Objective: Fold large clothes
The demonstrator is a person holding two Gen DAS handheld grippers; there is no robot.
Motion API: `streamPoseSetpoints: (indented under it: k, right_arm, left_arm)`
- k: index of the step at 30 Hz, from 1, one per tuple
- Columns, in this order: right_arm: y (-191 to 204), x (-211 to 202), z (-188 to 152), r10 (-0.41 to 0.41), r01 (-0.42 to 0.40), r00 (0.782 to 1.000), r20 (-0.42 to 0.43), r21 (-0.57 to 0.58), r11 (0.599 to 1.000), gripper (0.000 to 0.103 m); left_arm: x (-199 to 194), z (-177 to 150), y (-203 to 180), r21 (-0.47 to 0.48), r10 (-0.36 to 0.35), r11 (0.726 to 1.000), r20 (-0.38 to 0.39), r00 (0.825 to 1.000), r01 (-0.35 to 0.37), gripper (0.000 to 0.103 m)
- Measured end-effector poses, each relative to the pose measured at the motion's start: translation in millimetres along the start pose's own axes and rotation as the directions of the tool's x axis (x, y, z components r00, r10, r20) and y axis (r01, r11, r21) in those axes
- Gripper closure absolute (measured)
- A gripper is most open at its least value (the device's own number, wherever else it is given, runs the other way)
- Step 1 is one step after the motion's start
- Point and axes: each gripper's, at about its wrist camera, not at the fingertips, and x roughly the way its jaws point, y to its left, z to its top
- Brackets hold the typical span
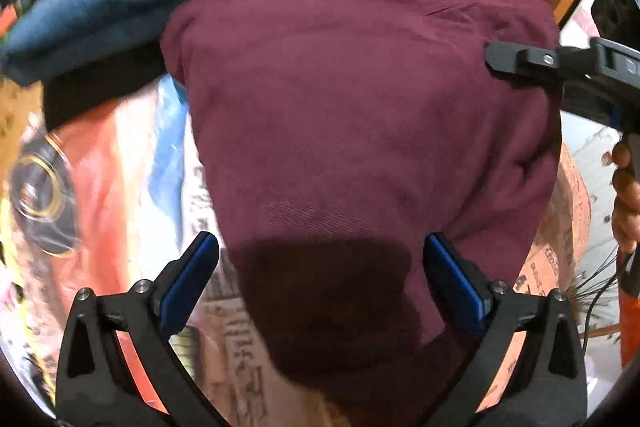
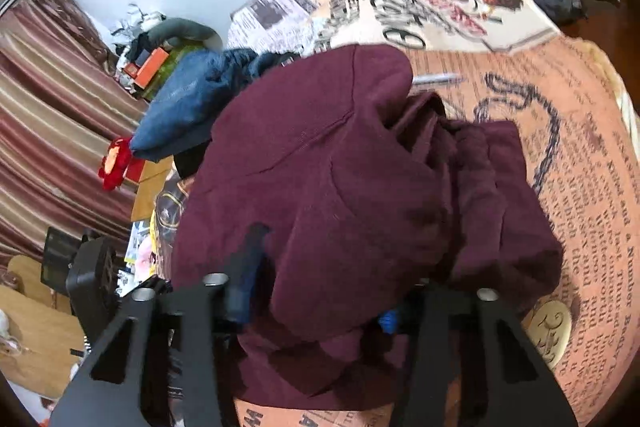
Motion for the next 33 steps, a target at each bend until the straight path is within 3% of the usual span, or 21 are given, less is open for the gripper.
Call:
streamPoseSetpoints:
  k: [3,8,11,14,18,20,23,28,33]
  right_arm:
    - [9.3,-18.2,3.2,0.023,-0.021,0.998,0.06,-0.023,1.0,0.083]
    - [30.6,-51.1,8.2,0.05,-0.037,0.99,0.133,-0.097,0.995,0.089]
    - [35.1,-61.9,5.0,0.031,-0.01,0.986,0.163,-0.131,0.991,0.09]
    - [22.0,-65.6,-3.1,-0.013,0.035,0.984,0.177,-0.122,0.992,0.091]
    - [-17.5,-52.7,-9.1,-0.07,0.076,0.99,0.125,-0.045,0.996,0.091]
    - [-34.9,-45.1,-13.1,-0.121,0.125,0.988,0.098,-0.034,0.992,0.09]
    - [-56.3,-42.1,-19.5,-0.135,0.137,0.989,0.067,-0.027,0.99,0.084]
    - [-54.3,-60.7,-17.9,-0.201,0.204,0.978,0.056,-0.061,0.977,0.057]
    - [-39.5,-89.4,-13.6,-0.231,0.242,0.967,0.104,-0.104,0.965,0.057]
  left_arm:
    - [-33.3,3.4,-4.3,0.049,0.033,0.998,0.083,0.996,-0.038,0.0]
    - [-85.2,26.1,2.6,0.021,0.092,0.995,0.248,0.964,-0.1,0.0]
    - [-87.4,41.8,10.9,-0.019,0.146,0.989,0.271,0.951,-0.147,0.0]
    - [-66.0,43.5,16.9,-0.057,0.164,0.986,0.228,0.96,-0.155,0.0]
    - [-3.0,37.6,15.7,-0.019,0.194,0.981,0.096,0.976,-0.193,0.0]
    - [17.6,27.3,20.2,-0.032,0.178,0.984,0.077,0.981,-0.176,0.0]
    - [22.6,25.5,27.0,-0.095,0.137,0.987,0.069,0.988,-0.131,0.0]
    - [15.1,20.9,26.7,-0.112,0.127,0.986,0.056,0.99,-0.12,0.0]
    - [-2.2,17.8,17.7,-0.104,0.137,0.986,0.07,0.988,-0.13,0.0]
